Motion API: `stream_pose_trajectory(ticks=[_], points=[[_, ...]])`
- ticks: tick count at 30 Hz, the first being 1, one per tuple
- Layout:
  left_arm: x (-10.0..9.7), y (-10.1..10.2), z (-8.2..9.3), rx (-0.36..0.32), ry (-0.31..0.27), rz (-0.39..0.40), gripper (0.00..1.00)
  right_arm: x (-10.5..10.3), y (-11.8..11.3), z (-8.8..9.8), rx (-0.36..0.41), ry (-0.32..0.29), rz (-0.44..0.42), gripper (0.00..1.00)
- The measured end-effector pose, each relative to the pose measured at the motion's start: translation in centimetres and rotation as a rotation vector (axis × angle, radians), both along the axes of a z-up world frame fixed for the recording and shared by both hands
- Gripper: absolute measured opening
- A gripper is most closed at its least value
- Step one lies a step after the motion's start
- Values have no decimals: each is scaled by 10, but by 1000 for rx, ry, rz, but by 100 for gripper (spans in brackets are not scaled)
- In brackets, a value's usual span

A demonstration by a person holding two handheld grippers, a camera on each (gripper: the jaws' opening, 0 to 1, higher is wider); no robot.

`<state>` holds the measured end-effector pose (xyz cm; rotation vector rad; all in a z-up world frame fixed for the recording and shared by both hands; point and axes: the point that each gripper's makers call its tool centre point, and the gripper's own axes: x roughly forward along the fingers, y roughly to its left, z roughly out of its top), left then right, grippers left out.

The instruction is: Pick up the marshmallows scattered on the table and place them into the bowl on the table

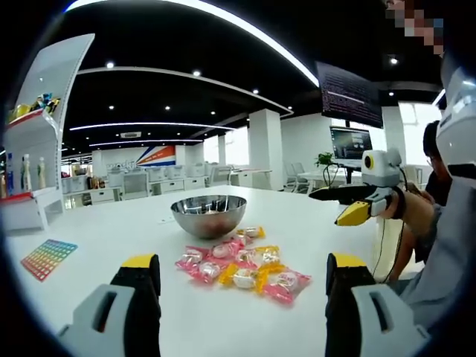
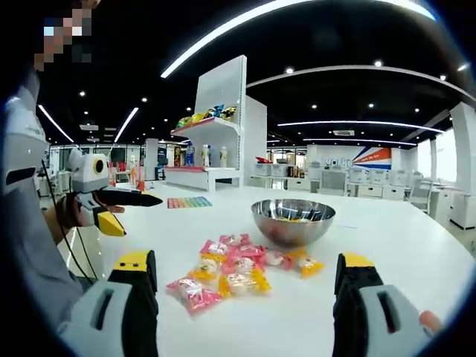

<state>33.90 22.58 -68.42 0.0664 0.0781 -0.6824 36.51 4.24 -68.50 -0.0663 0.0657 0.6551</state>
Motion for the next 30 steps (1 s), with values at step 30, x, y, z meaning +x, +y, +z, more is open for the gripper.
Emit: stream_pose_trajectory(ticks=[30], points=[[-3,2,-1,5,6,18,92,147,-34,26,-164,-97,88,80]])
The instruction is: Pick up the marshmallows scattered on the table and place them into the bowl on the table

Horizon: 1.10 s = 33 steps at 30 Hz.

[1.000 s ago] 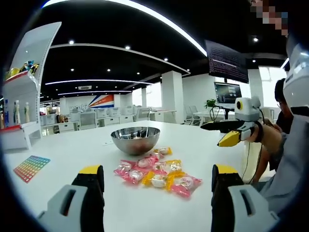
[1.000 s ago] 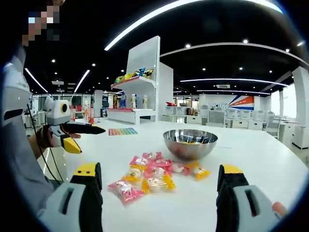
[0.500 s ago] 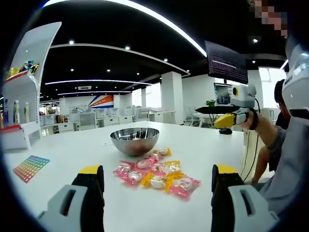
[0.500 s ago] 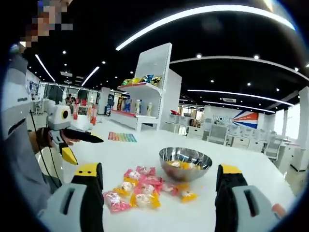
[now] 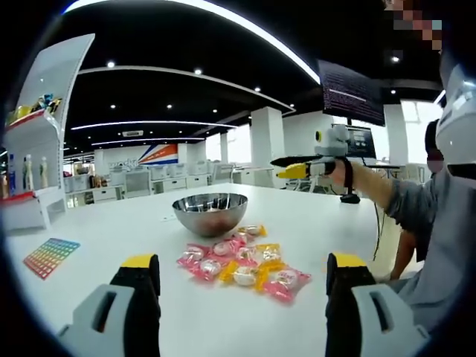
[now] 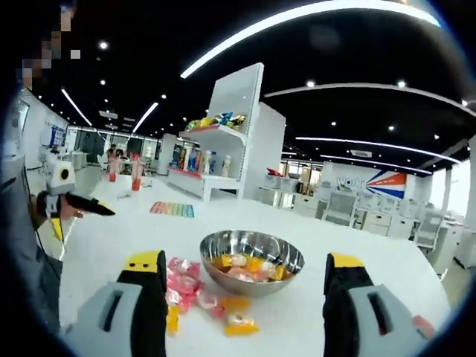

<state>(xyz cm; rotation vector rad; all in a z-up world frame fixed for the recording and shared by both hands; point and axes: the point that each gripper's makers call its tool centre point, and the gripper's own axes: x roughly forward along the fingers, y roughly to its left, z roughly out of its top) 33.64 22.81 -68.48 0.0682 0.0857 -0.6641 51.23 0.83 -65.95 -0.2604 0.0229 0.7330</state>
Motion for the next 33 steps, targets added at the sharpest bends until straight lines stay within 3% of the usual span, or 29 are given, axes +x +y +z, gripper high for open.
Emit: stream_pose_trajectory(ticks=[2,5,8,14,16,22,25,33], points=[[0,1,1,-2,-3,4,92,11,3,-30,-70,22,13,78],[1,3,1,-4,-2,12,92,29,2,-71,-125,128,-57,77],[2,3,2,-23,0,14,92,36,15,-86,-102,144,-44,73],[2,3,1,-11,2,13,92,48,25,-101,-90,142,-47,57],[2,4,1,-10,1,15,92,47,27,-107,-81,177,-42,55],[2,7,-1,-2,8,20,92,45,32,-117,-120,177,-18,45],[3,5,-3,4,12,16,92,39,37,-120,-96,213,11,42],[3,1,-1,-6,12,-1,92,38,41,-122,-121,188,29,32]])
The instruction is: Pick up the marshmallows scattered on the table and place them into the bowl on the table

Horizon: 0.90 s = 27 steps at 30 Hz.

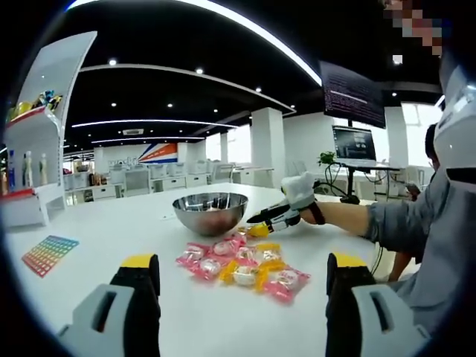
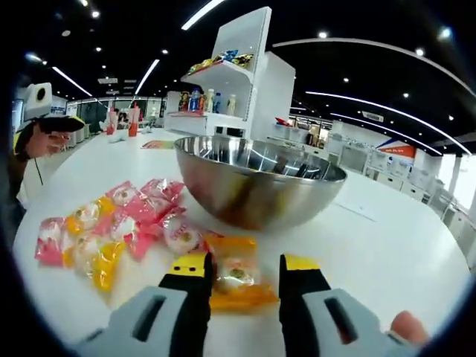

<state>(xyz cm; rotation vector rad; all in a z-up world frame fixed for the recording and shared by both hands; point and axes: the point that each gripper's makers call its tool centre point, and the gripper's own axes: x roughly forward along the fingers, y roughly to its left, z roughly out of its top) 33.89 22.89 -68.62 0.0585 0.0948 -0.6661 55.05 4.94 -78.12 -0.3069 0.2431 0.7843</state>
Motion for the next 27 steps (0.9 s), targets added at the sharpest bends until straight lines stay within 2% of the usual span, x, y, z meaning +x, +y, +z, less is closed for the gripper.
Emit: stream_pose_trajectory(ticks=[6,13,19,27], points=[[0,1,-2,13,2,4,91,-3,0,-4,23,37,6,30],[-2,-1,-4,13,11,-8,91,-6,3,-4,26,35,19,28],[-3,-2,-1,3,2,-15,91,-8,3,-2,22,26,18,22],[-5,-1,-3,17,5,-11,91,-5,-2,-2,-24,2,5,20]])
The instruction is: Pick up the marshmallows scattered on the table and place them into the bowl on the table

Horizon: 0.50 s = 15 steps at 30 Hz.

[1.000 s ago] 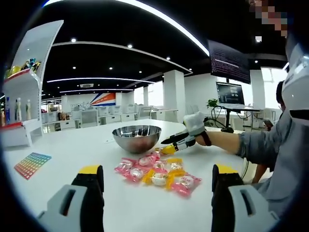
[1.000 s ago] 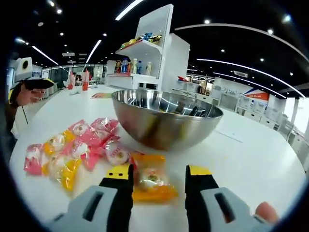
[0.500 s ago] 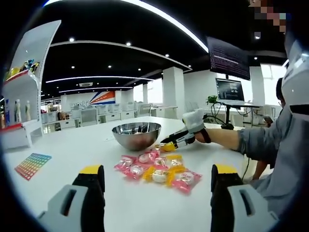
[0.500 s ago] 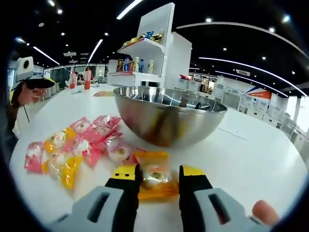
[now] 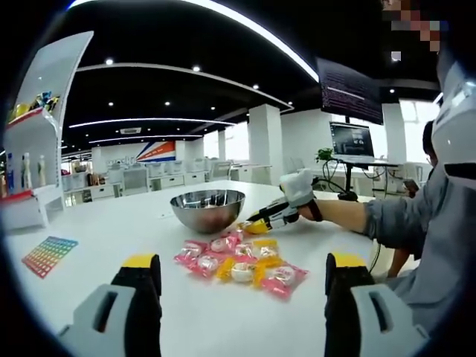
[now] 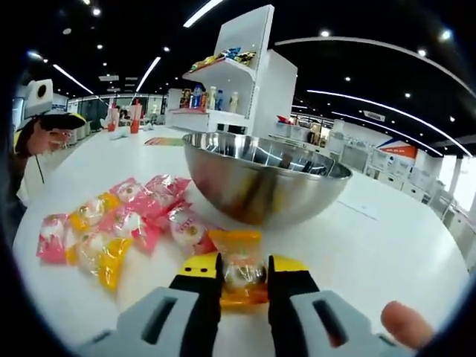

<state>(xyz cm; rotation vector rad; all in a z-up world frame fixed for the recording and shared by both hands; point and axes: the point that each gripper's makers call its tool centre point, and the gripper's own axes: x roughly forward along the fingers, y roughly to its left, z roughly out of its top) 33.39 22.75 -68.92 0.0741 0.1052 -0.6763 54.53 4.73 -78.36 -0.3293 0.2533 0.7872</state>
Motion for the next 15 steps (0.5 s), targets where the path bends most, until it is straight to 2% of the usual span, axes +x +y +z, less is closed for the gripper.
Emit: stream_pose_trajectory(ticks=[10,15], points=[[-1,2,1,0,-3,4,91,-9,-1,9,17,0,15,20],[0,3,1,4,-4,5,91,-21,-6,18,23,-23,15,20]])
